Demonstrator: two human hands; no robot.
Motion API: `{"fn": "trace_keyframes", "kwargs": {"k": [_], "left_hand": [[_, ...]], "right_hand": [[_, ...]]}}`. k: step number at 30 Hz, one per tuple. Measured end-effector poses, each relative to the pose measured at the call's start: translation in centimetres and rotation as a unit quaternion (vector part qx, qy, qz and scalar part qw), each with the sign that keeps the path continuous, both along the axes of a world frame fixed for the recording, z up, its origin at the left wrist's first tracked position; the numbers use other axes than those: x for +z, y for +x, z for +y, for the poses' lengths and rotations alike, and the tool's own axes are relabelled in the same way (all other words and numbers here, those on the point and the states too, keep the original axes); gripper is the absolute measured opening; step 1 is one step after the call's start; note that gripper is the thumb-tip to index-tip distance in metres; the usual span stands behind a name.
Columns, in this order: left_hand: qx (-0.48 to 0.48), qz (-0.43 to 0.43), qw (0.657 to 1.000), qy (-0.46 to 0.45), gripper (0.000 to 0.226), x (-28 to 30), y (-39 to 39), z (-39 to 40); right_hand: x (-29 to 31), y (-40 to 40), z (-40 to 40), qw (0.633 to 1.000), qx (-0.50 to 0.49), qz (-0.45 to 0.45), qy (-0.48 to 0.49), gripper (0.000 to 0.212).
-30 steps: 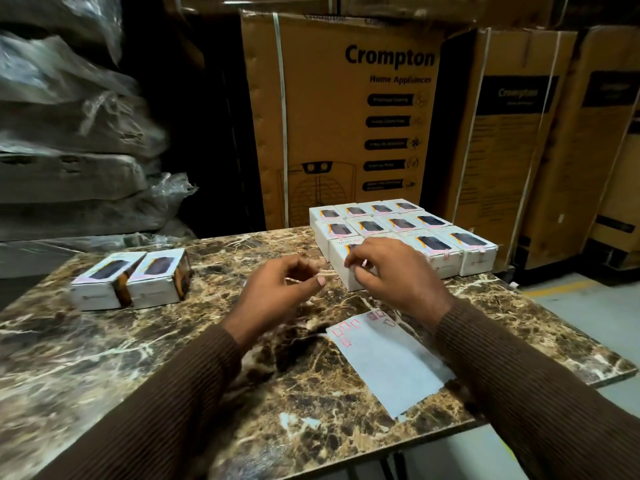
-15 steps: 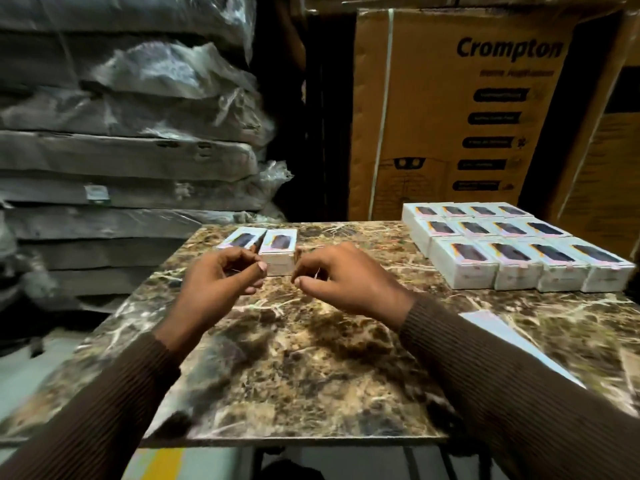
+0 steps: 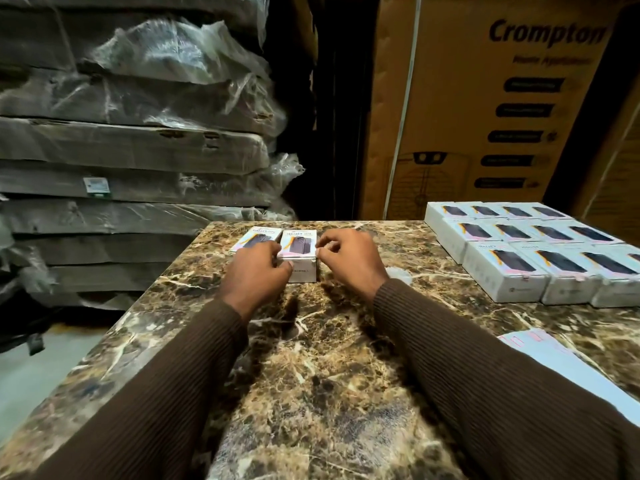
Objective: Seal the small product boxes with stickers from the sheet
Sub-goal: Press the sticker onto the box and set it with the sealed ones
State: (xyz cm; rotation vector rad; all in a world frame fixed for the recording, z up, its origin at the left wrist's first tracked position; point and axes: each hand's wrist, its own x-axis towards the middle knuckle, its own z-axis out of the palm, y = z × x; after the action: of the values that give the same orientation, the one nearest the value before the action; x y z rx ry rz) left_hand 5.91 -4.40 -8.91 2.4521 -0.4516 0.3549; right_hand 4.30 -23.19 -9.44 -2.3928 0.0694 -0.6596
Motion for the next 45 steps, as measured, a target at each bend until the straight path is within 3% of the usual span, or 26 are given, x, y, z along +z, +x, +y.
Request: {"fn": "trace_keyframes", "kwargs": {"k": [8, 16, 31, 39, 45], "left_hand": [[0.036, -0.028, 0.997, -0.064, 0.017, -1.1, 0.8, -1.0], [-0.013, -0.058, 0.992, -0.113, 0.005, 0.0, -3.4, -1.7], [-0.197, -0.007, 0.968, -0.158, 0.014, -1.0, -17.3, -8.7], [-0.189, 0.027, 0.968, -0.16, 0.011, -2.1, -17.4, -8.3], [-0.148, 0.065, 0.963, -0.218, 0.013, -1.1, -16.2, -8.6]], "right_hand": [[-0.5, 0.6, 0.3, 1.0, 0.007, -0.001, 0.018, 0.011], [1.9, -4.8, -2.2, 0.999, 0.032, 0.003, -0.012, 0.01], [0.7, -23.5, -11.5, 0.999, 0.011, -0.03, -0.02, 0.01], [-0.8, -24.3, -12.3, 1.0, 0.012, -0.008, 0.003, 0.008], [0.6, -22.6, -12.1, 0.999, -0.016, -0.011, 0.051, 0.012]]}}
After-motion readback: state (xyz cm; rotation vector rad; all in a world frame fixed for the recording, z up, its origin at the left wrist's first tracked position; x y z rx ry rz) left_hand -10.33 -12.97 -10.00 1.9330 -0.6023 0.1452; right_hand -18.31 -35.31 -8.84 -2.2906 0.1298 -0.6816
